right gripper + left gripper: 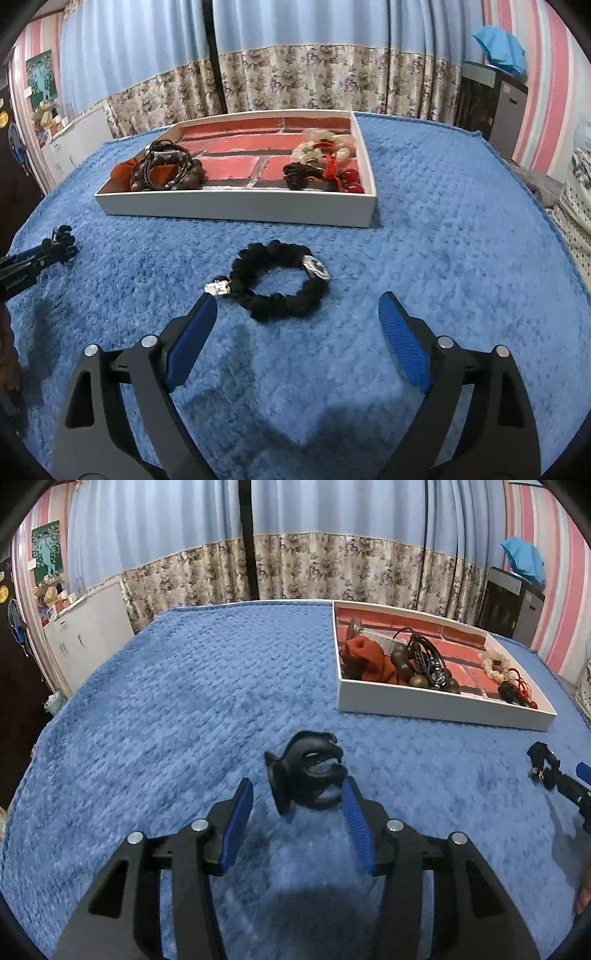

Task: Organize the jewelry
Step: 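Grasp the black claw hair clip with the left tool while the right tool grasps the black scrunchie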

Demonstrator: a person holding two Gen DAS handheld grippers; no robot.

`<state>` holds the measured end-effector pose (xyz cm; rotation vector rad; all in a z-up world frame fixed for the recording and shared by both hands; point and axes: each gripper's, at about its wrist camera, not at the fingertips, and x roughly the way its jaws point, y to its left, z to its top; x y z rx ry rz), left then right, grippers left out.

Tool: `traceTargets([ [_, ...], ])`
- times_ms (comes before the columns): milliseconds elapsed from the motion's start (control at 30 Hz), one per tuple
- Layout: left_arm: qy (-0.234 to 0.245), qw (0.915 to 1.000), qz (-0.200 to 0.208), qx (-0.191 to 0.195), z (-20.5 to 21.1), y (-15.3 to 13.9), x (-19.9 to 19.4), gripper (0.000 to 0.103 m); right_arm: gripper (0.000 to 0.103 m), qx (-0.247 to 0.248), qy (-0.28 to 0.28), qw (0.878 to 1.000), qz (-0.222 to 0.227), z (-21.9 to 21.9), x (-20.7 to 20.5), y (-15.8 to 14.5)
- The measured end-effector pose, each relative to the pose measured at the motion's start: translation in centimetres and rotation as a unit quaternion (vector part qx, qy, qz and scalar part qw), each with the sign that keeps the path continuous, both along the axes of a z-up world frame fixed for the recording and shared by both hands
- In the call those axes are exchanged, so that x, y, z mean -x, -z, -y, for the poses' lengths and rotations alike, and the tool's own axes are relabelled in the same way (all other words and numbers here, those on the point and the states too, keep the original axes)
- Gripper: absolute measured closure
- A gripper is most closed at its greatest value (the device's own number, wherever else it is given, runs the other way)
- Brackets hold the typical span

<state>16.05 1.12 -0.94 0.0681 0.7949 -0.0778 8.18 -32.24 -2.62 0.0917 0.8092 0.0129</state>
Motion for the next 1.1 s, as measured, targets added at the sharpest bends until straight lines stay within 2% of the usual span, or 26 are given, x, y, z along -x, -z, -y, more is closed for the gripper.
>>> traceTargets([
  [233,0.013,0.9997,-0.018,-0.012,1.5,1.4,-2.1,0.049,0.016,0.018,-0.018,0.999,-0.035,-1.6,-2.5,1.2],
  [467,0.015,0.9995,-0.027,-0.007,1.5,1.6,-3.9,0.048,0.017,0.005,-0.008,0.999,-0.050,-0.9,-4.4,1.7],
  [633,0.018,0.9996,-0.024,-0.001,1.5,1.5,-4.2,0.048,0.041,0.003,-0.003,0.999,-0.049,-0.3,-4.9,1.7],
  [700,0.020,0.9996,-0.022,0.004,1.4,1.4,-4.1,0.052,0.052,0.003,-0.001,0.999,-0.046,-0.2,-4.7,1.7],
  [733,0.019,0.9996,-0.019,0.007,1.3,1.3,-4.0,0.058,0.056,-0.001,0.001,0.999,-0.043,0.1,-4.5,1.7],
  [800,0.022,0.9995,-0.015,0.016,1.0,1.2,-3.8,0.058,0.073,-0.009,0.002,0.999,-0.039,0.5,-4.2,1.6],
  [1100,0.027,0.9993,-0.008,0.025,0.7,0.9,-2.7,0.058,0.079,-0.018,-0.002,0.999,-0.030,0.9,-3.0,1.3],
])
